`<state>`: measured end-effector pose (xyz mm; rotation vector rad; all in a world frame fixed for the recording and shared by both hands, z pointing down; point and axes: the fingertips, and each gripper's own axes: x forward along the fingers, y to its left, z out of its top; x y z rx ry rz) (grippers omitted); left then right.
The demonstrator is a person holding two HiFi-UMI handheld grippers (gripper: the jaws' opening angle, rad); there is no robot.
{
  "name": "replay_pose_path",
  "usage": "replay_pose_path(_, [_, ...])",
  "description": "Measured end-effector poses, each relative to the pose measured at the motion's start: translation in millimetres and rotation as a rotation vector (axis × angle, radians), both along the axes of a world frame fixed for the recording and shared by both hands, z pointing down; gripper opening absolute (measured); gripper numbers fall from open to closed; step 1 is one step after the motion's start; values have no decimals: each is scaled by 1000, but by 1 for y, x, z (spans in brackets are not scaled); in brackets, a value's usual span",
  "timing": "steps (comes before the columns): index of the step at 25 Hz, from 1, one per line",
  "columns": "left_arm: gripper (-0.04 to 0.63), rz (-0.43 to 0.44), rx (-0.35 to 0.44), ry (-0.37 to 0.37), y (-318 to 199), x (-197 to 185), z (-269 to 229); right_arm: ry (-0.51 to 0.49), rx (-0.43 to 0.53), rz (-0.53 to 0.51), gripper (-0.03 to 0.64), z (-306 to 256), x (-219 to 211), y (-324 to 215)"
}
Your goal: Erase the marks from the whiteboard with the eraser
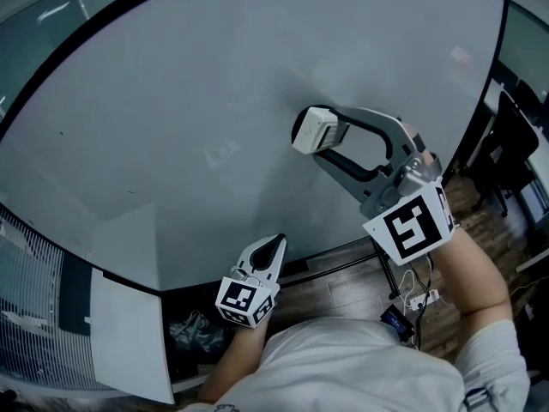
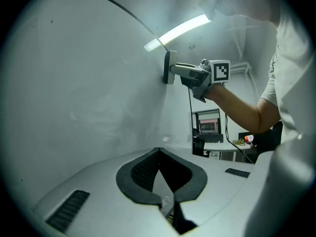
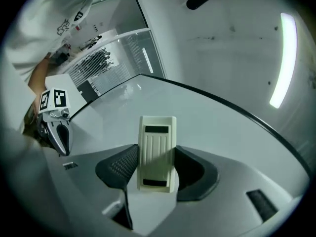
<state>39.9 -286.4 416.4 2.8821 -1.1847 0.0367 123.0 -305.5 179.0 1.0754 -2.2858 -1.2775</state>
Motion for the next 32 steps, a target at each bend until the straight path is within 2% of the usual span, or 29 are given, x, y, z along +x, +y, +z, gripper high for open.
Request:
replay_pose_path(5, [8,34,-5,24,-15,-19,-12,122,58,72,239,-48,-5,-23])
replay_pose_path(9, [8,41,10,16,-11,-24,-4,188,171,117,239,-64,-9,-13])
replay_pose_path(14, [8,67,11,22,-13,-31,-1,180,235,137,239,-91,-18,-9])
replay_pose_path(21, [8,72,4,16,-16,-34,-11,147,208,124,239,-86,-23,-12])
replay_pose_path(24, [8,65,0,10,-17,-33,-20,157,191,103,239,-67,-30,-14])
replay_pose_path(28, [8,54,9,4,-10,-50,0,180,210,41,239,-3,-68,-4])
replay_pose_path(32, [8,39,12,2,-2,-65,9,179,160,-16,239,52,-97,5])
